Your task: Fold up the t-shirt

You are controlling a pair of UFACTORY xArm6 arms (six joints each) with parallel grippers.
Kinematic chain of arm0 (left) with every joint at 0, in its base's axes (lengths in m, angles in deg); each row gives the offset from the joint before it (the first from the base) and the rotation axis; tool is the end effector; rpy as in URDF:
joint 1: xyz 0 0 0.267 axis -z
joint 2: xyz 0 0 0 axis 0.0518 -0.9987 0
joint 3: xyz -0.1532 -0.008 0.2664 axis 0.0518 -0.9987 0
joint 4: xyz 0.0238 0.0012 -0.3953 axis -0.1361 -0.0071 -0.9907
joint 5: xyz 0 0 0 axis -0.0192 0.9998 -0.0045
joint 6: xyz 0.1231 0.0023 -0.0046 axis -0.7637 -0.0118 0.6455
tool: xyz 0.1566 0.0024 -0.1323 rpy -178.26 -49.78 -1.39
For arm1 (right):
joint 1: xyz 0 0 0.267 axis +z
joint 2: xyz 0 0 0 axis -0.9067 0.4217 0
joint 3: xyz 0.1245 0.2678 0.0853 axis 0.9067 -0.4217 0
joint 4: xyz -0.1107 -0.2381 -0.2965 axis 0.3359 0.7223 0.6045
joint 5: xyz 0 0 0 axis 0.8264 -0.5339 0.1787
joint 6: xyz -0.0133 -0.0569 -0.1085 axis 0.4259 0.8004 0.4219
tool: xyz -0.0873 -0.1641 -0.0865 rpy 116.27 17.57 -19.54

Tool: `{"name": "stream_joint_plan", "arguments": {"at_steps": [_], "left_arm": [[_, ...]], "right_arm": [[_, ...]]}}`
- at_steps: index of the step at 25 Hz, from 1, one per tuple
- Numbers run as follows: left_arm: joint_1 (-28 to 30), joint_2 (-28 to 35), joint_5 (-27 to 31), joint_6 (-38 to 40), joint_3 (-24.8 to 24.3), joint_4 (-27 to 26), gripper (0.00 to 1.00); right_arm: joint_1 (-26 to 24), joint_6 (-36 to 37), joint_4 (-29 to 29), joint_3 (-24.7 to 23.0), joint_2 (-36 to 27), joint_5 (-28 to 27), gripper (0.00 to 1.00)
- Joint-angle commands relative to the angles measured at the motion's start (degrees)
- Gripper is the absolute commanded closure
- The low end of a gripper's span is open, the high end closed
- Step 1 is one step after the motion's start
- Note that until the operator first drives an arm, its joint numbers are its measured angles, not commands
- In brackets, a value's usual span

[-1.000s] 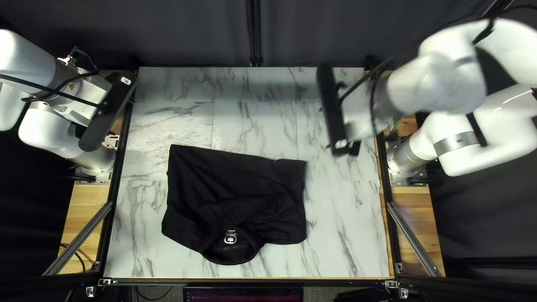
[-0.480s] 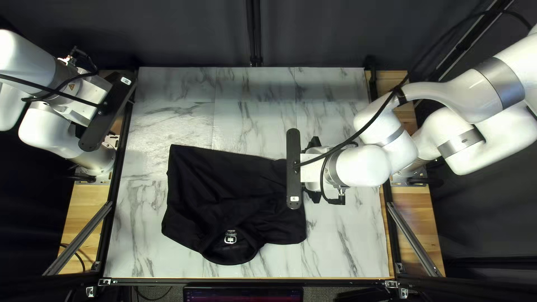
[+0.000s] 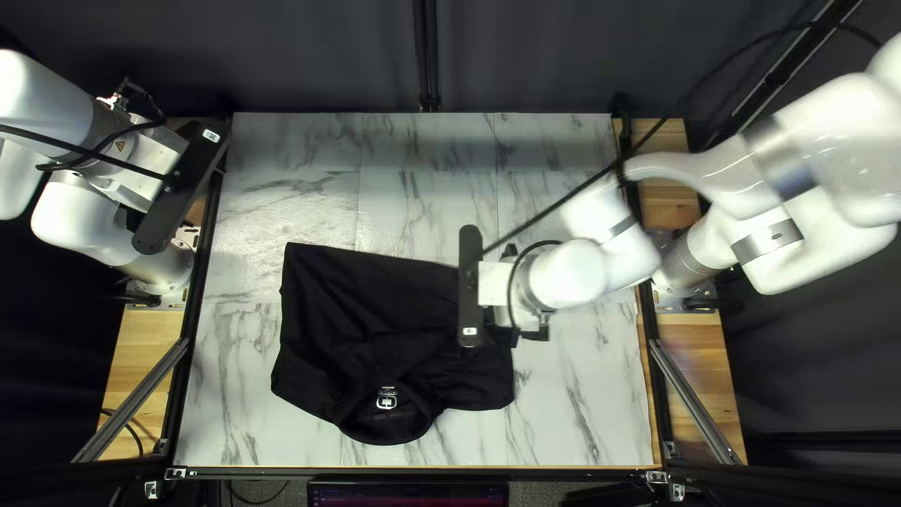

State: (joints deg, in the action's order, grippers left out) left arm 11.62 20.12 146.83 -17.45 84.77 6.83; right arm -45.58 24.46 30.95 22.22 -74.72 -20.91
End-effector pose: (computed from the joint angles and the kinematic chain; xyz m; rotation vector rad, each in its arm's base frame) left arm 0.2603 0.0064 0.3036 -2.8873 0.7046 -0.1823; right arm 0.4405 0.1221 0.0704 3.0265 -0.0295 0.3869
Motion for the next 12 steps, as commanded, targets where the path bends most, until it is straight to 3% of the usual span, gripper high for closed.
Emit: {"name": "stream_joint_plan", "arguments": {"at_steps": [1,8,12], "left_arm": [[0.0,0.0,0.0,0.0,0.0,0.0,0.00],[0.0,0.0,0.0,0.0,0.0,0.0,0.00],[0.0,0.0,0.0,0.0,0.0,0.0,0.00]], "right_arm": [[-0.1,-4.0,-2.4,2.6,5.5,4.4,0.00],[0.0,-4.3,-2.0,2.2,5.3,4.4,0.00],[-2.5,10.1,-19.7,5.3,9.2,2.7,0.00]]}}
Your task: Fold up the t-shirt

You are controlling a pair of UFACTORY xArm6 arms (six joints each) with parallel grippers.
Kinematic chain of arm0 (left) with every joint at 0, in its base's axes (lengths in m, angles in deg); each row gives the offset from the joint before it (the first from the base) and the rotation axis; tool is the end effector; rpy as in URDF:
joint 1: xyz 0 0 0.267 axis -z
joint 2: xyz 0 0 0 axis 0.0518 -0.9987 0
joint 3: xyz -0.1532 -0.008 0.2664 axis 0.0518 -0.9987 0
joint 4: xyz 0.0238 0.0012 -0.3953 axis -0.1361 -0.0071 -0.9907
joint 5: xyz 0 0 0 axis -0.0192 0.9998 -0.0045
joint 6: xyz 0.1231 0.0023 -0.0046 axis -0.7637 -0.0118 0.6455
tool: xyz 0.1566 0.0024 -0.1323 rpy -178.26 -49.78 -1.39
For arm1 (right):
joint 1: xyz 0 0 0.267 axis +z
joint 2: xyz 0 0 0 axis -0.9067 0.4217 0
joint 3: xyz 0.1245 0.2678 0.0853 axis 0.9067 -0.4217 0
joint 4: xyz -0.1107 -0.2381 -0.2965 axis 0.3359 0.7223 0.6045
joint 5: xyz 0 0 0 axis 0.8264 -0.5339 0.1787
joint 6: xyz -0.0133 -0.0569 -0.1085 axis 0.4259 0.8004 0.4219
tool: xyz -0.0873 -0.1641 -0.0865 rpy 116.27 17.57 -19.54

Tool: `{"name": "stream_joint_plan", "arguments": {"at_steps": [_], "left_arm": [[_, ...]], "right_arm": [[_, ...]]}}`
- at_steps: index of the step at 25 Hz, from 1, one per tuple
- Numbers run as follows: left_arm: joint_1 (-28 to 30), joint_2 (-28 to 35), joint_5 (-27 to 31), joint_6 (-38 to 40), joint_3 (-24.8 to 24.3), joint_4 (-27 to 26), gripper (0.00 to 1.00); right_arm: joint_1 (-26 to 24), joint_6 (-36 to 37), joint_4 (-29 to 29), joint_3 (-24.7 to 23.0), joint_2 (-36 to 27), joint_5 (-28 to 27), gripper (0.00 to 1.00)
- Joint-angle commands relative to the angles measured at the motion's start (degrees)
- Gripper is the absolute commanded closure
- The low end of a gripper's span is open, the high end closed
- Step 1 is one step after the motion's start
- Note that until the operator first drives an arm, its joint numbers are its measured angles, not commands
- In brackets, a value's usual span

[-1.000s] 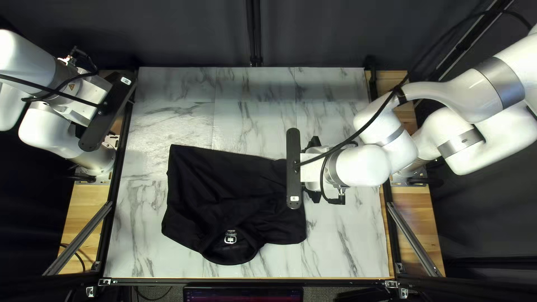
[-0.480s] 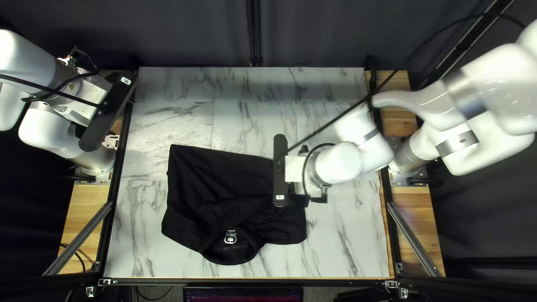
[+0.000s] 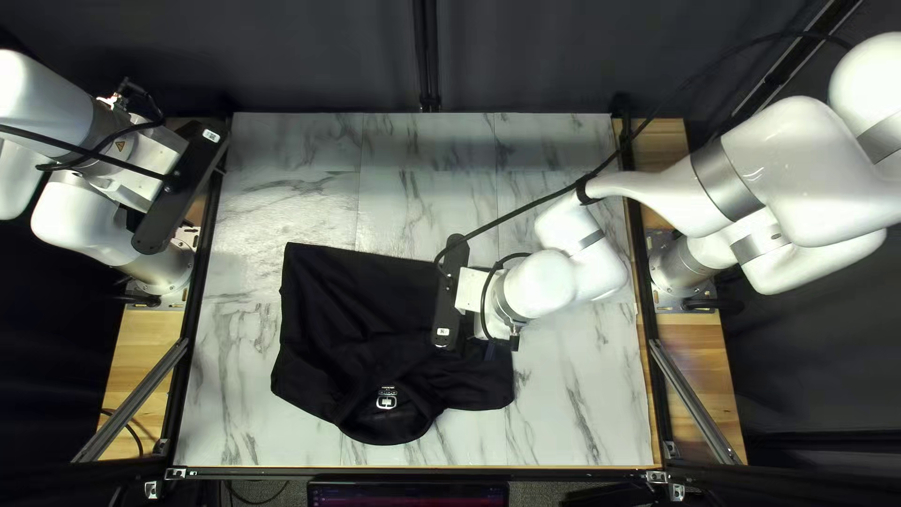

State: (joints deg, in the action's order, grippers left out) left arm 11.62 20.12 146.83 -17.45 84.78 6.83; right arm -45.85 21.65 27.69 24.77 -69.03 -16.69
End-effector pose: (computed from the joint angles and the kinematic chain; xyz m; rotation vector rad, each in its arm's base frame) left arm 0.2603 0.0064 0.3037 -2.8873 0.7046 -0.1826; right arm 0.4576 0.1376 0.0526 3.0800 -0.1666 0.3875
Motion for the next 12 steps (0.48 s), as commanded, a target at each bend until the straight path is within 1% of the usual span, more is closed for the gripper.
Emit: {"name": "stream_joint_plan", "arguments": {"at_steps": [1,5,7,8,9,10,12], "left_arm": [[0.0,0.0,0.0,0.0,0.0,0.0,0.00],[0.0,0.0,0.0,0.0,0.0,0.0,0.00],[0.0,0.0,0.0,0.0,0.0,0.0,0.00],[0.0,0.0,0.0,0.0,0.0,0.0,0.00],[0.0,0.0,0.0,0.0,0.0,0.0,0.00],[0.0,0.0,0.0,0.0,0.0,0.0,0.00],[0.0,0.0,0.0,0.0,0.0,0.0,0.00]], "right_arm": [[-2.6,14.4,-19.0,3.0,4.3,-1.9,0.00],[-3.6,17.4,-25.7,4.5,7.0,-3.0,0.00],[-4.0,18.2,-28.0,5.3,8.3,-3.0,0.00],[-4.2,18.6,-30.0,5.0,8.4,-2.3,0.00],[-4.0,17.9,-30.3,4.6,8.1,-1.5,0.00],[-3.4,15.8,-29.2,4.2,7.4,-0.7,0.00],[-3.4,15.8,-29.2,4.2,7.4,-0.7,0.00]]}}
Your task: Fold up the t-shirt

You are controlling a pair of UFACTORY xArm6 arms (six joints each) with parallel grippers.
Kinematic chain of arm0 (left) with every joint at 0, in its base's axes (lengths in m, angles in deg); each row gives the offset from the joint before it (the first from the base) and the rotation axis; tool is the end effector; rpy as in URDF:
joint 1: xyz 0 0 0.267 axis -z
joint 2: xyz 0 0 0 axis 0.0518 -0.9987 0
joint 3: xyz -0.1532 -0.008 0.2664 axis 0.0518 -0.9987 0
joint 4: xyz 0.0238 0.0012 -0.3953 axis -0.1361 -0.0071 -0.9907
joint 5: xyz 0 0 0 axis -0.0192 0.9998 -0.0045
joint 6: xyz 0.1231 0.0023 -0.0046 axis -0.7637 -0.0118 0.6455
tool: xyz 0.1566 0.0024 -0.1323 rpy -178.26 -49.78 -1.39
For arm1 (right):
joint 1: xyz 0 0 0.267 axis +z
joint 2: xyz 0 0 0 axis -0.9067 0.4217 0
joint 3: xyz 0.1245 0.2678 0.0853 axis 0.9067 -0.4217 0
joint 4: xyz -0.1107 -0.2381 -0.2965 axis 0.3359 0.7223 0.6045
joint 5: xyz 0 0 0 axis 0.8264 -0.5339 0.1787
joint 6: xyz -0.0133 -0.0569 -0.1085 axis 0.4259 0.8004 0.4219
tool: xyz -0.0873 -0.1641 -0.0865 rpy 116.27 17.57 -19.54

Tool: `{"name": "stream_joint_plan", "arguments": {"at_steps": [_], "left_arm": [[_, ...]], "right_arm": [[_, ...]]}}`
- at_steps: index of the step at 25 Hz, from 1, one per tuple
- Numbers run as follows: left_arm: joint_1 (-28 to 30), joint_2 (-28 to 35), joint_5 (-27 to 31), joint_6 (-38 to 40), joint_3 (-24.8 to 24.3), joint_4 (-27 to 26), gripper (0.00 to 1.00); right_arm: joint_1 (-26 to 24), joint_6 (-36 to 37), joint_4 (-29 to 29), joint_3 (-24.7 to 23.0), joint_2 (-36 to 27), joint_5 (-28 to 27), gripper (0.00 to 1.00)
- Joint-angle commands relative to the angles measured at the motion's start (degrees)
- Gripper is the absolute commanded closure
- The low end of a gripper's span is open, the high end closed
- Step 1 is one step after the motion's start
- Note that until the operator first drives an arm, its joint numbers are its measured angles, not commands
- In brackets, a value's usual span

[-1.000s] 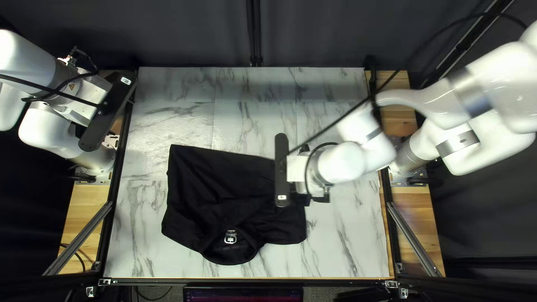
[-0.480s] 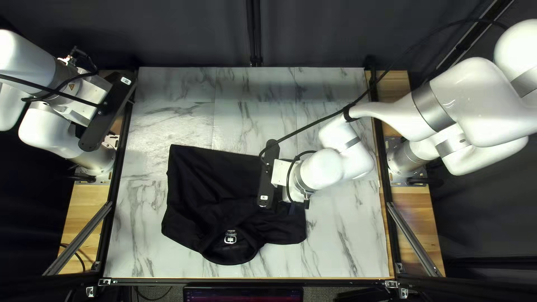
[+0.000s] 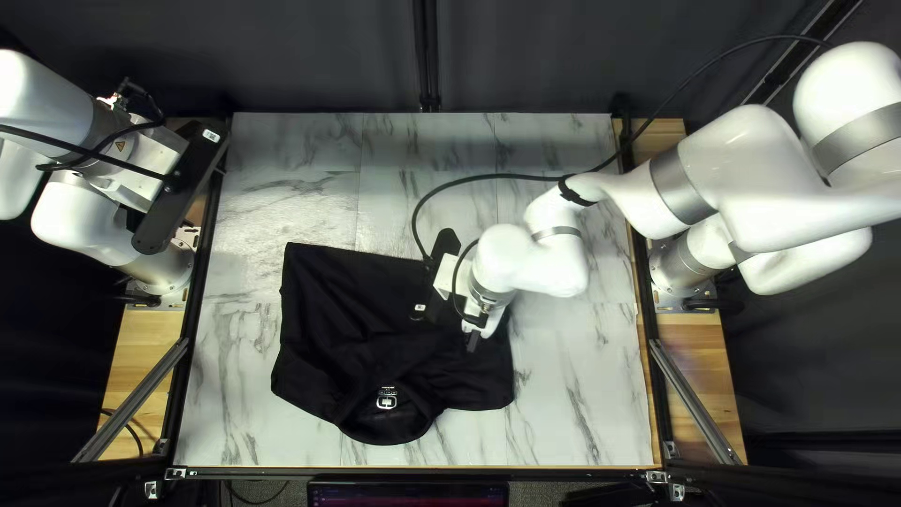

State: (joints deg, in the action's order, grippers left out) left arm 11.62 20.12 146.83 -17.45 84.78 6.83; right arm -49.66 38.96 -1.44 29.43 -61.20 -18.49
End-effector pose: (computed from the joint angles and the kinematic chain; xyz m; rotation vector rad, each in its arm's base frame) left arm 0.2603 0.0064 0.3037 -2.8873 0.7046 -0.1826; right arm 0.4573 0.1493 0.0185 -2.9369 0.4324 -0.1029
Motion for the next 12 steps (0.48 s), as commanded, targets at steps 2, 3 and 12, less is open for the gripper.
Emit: {"name": "stream_joint_plan", "arguments": {"at_steps": [2,3,12], "left_arm": [[0.0,0.0,0.0,0.0,0.0,0.0,0.00],[0.0,0.0,0.0,0.0,0.0,0.0,0.00],[0.0,0.0,0.0,0.0,0.0,0.0,0.00]], "right_arm": [[0.4,-1.5,0.0,-0.5,-0.5,1.2,0.00],[0.4,-1.5,0.0,-0.5,-0.5,1.2,0.00],[-1.2,-9.2,0.3,0.5,2.3,-1.5,0.00]]}}
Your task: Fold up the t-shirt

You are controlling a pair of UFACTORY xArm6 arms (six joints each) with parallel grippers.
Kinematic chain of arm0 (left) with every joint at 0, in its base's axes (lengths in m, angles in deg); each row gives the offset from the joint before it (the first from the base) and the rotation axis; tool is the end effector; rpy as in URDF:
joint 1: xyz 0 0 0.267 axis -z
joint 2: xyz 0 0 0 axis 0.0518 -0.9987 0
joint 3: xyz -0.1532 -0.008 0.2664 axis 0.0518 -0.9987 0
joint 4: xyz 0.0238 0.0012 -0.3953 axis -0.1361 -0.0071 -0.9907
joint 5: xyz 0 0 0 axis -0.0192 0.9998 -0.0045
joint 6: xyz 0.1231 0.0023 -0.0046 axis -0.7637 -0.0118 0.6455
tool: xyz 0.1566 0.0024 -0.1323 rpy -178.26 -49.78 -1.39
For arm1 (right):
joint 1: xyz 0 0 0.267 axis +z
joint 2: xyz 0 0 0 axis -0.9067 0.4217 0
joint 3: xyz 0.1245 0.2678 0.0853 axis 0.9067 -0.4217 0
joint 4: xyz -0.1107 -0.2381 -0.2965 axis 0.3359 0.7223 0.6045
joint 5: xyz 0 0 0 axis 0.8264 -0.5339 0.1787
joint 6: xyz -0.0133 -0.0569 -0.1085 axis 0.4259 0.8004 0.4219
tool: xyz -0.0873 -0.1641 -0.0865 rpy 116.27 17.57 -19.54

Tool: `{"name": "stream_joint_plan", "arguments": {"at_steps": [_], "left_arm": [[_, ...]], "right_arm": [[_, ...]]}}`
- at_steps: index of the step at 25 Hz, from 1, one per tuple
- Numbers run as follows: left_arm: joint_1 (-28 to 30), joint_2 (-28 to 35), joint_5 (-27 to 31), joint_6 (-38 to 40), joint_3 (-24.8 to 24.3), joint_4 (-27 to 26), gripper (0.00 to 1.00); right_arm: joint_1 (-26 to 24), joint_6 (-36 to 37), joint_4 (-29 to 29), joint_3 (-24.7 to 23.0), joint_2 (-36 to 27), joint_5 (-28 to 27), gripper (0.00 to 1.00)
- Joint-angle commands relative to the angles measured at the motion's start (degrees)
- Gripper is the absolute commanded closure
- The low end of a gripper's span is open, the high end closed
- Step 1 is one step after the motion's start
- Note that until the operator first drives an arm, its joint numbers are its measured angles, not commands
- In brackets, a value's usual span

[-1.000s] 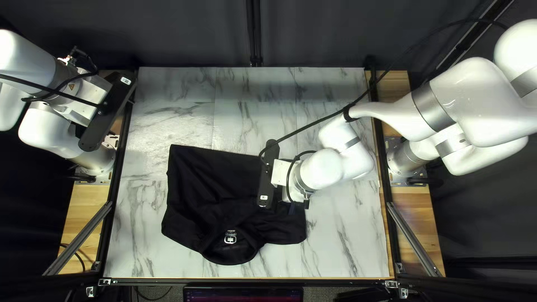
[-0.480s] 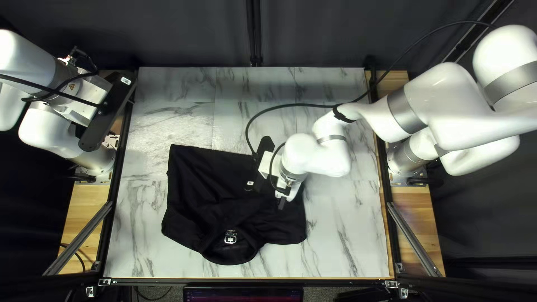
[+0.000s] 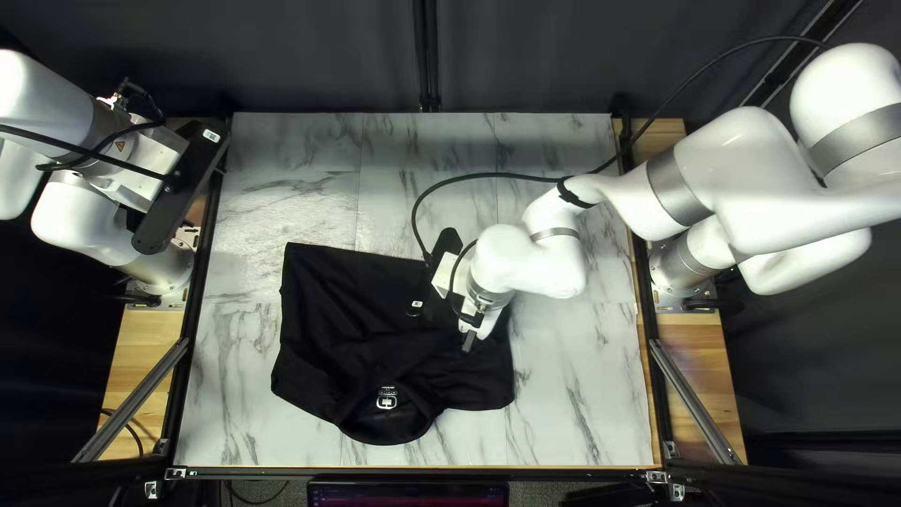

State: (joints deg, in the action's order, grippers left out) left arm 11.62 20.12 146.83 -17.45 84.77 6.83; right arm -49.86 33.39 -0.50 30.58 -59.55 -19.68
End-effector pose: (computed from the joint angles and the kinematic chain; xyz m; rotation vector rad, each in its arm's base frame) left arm 0.2603 0.0064 0.3036 -2.8873 0.7046 -0.1823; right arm 0.4555 0.1470 0.0105 -2.9313 0.5614 -0.0546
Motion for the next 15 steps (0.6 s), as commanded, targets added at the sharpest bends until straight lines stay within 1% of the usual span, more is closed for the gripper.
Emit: {"name": "stream_joint_plan", "arguments": {"at_steps": [1,3,6,7,8,9,10,11,12,13,15], "left_arm": [[0.0,0.0,0.0,0.0,0.0,0.0,0.00],[0.0,0.0,0.0,0.0,0.0,0.0,0.00],[0.0,0.0,0.0,0.0,0.0,0.0,0.00],[0.0,0.0,0.0,0.0,0.0,0.0,0.00],[0.0,0.0,0.0,0.0,0.0,0.0,0.00],[0.0,0.0,0.0,0.0,0.0,0.0,0.00],[0.0,0.0,0.0,0.0,0.0,0.0,0.00],[0.0,0.0,0.0,0.0,0.0,0.0,0.00],[0.0,0.0,0.0,0.0,0.0,0.0,0.00],[0.0,0.0,0.0,0.0,0.0,0.0,0.00],[0.0,0.0,0.0,0.0,0.0,0.0,0.00]], "right_arm": [[-1.4,-3.9,-1.7,-0.9,0.8,-0.3,0.00],[-2.1,-3.5,-3.5,-1.1,1.2,-0.5,0.00],[-3.2,-0.7,-7.8,-0.7,3.0,-0.9,0.00],[-3.3,0.2,-9.0,-0.3,3.6,-1.1,0.05],[-3.5,0.7,-9.6,-0.1,3.9,-1.3,0.16],[-3.6,2.2,-11.0,0.6,4.7,-1.6,0.25],[-3.6,2.8,-11.6,1.0,5.1,-1.8,0.65],[-3.7,3.7,-12.5,1.4,5.6,-2.1,0.65],[-3.7,4.2,-13.0,1.8,5.9,-2.2,0.96],[-3.6,4.4,-13.2,2.0,6.1,-2.2,1.00],[-3.0,3.8,-12.9,2.4,6.1,-2.4,1.00]]}}
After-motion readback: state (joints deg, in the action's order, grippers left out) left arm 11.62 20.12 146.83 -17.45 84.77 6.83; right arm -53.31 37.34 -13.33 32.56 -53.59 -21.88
